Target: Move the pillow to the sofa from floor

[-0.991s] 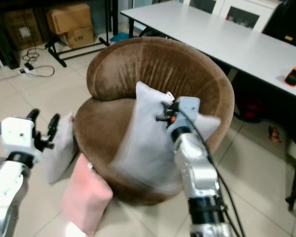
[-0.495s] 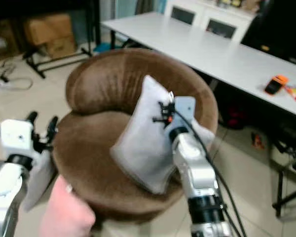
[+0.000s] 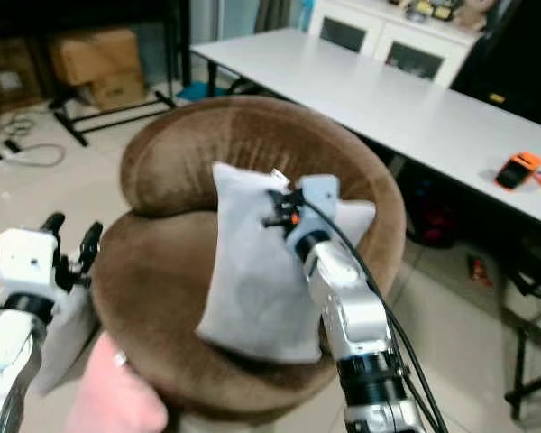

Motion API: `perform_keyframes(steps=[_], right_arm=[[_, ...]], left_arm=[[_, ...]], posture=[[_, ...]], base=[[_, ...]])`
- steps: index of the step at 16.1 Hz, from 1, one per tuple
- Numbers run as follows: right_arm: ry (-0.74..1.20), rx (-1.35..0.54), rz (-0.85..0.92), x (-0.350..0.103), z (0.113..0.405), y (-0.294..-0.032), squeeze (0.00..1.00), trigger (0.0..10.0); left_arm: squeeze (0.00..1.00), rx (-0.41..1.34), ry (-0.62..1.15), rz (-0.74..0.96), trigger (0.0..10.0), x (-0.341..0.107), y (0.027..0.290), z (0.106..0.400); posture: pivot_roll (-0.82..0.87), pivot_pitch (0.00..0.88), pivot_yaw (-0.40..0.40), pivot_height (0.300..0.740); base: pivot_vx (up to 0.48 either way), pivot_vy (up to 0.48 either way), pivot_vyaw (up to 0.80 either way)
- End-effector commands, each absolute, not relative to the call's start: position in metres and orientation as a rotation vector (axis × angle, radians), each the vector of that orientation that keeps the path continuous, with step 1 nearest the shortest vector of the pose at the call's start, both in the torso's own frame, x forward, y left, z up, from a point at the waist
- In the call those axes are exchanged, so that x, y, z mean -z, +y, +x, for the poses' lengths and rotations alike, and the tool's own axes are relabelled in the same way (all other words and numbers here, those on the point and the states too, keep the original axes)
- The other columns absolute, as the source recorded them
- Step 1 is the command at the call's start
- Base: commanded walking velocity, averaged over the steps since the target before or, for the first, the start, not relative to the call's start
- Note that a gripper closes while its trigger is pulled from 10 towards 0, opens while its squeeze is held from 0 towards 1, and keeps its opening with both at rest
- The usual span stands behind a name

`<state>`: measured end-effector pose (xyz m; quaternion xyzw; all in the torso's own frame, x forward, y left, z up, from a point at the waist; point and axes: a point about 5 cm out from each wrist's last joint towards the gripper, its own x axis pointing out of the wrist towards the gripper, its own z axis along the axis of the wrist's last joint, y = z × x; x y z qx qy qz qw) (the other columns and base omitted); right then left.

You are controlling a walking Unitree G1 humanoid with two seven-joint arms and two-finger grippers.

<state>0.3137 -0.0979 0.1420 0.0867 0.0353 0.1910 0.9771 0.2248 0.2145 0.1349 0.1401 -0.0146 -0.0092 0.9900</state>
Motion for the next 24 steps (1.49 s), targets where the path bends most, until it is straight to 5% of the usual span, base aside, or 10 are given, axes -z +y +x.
perform_keyframes(steps=[1, 12, 15, 21, 24], right_arm=[[0.009, -0.386, 0.168, -0.16, 0.317, -0.107, 0.0, 10.0], [0.141, -0.56, 0.195, -0.17, 0.346, -0.02, 0.0, 10.0], [0.15, -0.491, 0.26, -0.177, 0.358, -0.013, 0.0, 10.0], [0.303, -0.004, 0.329, -0.154, 0.394, -0.081, 0.0, 10.0], [0.39, 0.111, 0.271, -0.137, 0.393, -0.092, 0.0, 10.0]], left_arm=[[0.0, 0.067, -0.011, 0.279, 10.0, -0.132, 0.206, 0.222], [0.0, 0.256, 0.147, 0.354, 10.0, -0.122, 0.206, 0.181], [0.0, 0.256, 0.15, 0.351, 10.0, -0.122, 0.206, 0.178], [0.0, 0.267, 0.168, 0.346, 10.0, -0.121, 0.204, 0.174], [0.0, 0.286, 0.178, 0.344, 10.0, -0.119, 0.202, 0.173]], posture=[[0.09, 0.0, -0.131, 0.74], [0.11, 0.0, -0.179, 0.74], [0.12, 0.0, -0.19, 0.74], [0.13, 0.0, -0.198, 0.74], [0.13, 0.0, -0.198, 0.74]], base=[[0.0, 0.0, 0.0], [0.0, 0.0, 0.0], [0.0, 0.0, 0.0], [0.0, 0.0, 0.0], [0.0, 0.0, 0.0]])
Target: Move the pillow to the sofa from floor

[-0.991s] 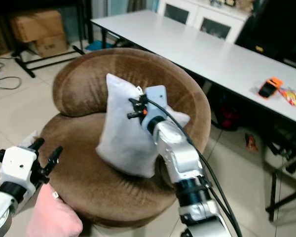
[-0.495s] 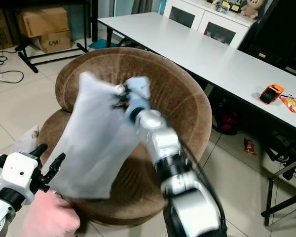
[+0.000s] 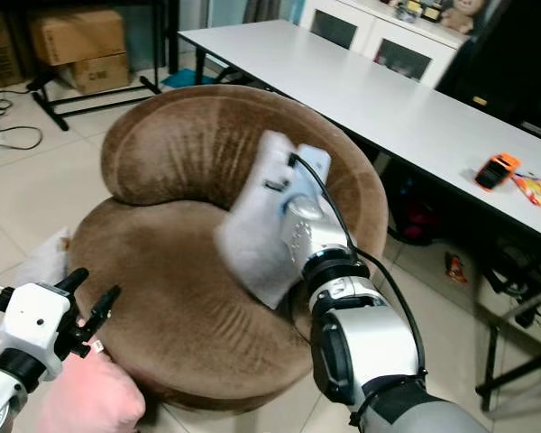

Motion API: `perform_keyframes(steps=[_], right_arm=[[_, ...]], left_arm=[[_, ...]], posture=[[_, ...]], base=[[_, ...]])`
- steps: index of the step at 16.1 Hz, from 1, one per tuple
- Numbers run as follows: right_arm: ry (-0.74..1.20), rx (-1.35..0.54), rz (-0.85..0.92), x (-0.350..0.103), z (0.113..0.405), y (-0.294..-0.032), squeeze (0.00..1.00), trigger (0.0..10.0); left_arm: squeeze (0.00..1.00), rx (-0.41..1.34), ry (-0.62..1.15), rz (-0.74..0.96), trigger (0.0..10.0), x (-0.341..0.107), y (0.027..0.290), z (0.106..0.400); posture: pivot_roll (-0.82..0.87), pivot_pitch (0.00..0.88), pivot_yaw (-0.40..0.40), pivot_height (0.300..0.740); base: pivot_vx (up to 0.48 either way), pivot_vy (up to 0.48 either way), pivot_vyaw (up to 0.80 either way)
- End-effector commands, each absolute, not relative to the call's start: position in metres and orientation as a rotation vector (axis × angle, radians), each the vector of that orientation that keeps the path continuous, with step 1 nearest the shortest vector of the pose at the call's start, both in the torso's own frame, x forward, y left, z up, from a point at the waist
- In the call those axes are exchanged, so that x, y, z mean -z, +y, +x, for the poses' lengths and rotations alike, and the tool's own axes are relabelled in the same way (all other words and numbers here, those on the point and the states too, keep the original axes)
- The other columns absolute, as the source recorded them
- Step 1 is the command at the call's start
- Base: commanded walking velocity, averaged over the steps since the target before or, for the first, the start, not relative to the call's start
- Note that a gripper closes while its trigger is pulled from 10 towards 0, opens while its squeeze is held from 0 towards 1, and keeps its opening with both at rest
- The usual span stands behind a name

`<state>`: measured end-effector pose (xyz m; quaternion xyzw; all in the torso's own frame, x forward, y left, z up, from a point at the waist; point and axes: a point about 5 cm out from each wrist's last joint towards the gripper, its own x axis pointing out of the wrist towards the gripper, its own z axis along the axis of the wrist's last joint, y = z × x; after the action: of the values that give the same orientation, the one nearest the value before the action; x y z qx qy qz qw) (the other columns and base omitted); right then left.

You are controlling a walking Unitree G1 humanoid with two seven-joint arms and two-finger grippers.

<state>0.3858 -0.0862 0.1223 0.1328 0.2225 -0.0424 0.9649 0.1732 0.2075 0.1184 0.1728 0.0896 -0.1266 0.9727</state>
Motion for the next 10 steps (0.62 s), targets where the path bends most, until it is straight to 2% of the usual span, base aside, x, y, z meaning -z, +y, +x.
perform_keyframes(steps=[1, 2, 4, 7, 9, 10], right_arm=[[0.406, 0.079, 0.23, -0.13, 0.39, -0.087, 1.0, 10.0], [0.399, 0.026, 0.184, -0.127, 0.389, -0.081, 1.0, 10.0], [0.392, -0.039, 0.243, -0.131, 0.39, -0.071, 1.0, 10.0], [0.329, -0.035, 0.277, -0.148, 0.398, -0.075, 1.0, 10.0], [0.26, -0.111, 0.339, -0.162, 0.403, -0.074, 1.0, 10.0], [0.207, -0.139, 0.299, -0.163, 0.403, -0.079, 0.95, 10.0]], left_arm=[[0.0, 0.297, 0.184, 0.344, 10.0, -0.118, 0.201, 0.173], [0.0, 0.308, 0.188, 0.344, 10.0, -0.117, 0.2, 0.173], [0.0, 0.328, 0.195, 0.351, 10.0, -0.115, 0.2, 0.174], [0.0, 0.324, 0.193, 0.36, 10.0, -0.115, 0.202, 0.175], [0.0, 0.315, 0.195, 0.373, 10.0, -0.114, 0.204, 0.175], [0.0, 0.291, 0.196, 0.39, 10.0, -0.113, 0.206, 0.175]], posture=[[0.13, 0.0, -0.199, 0.74], [0.13, 0.0, -0.2, 0.74], [0.14, 0.0, -0.204, 0.74], [0.15, 0.0, -0.206, 0.74], [0.16, 0.0, -0.211, 0.74], [0.16, 0.0, -0.215, 0.74]], base=[[0.0, 0.0, 0.0], [0.0, 0.0, 0.0], [0.0, 0.0, 0.0], [0.0, 0.0, 0.0], [0.0, 0.0, 0.0], [0.0, 0.0, 0.0]])
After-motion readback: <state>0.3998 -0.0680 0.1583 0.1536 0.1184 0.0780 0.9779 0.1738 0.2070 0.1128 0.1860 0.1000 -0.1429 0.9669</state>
